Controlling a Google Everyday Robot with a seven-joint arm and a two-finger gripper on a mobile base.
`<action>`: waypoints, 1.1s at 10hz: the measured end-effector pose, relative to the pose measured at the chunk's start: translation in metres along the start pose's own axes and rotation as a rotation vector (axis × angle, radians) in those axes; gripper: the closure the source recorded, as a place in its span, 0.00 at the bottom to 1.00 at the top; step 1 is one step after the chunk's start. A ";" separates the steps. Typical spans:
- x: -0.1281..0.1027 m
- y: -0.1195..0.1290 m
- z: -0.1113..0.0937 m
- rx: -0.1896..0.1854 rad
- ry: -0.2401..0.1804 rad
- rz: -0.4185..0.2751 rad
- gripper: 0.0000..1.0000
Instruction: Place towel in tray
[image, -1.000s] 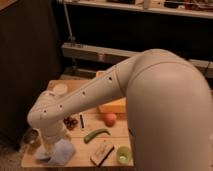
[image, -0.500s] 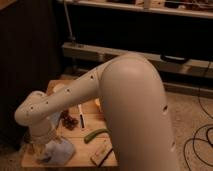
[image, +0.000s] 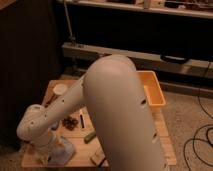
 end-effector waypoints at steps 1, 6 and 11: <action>-0.004 0.000 0.001 0.012 -0.018 -0.009 0.35; -0.025 0.011 0.017 0.009 -0.006 -0.082 0.70; -0.022 0.014 0.013 0.000 0.027 -0.085 1.00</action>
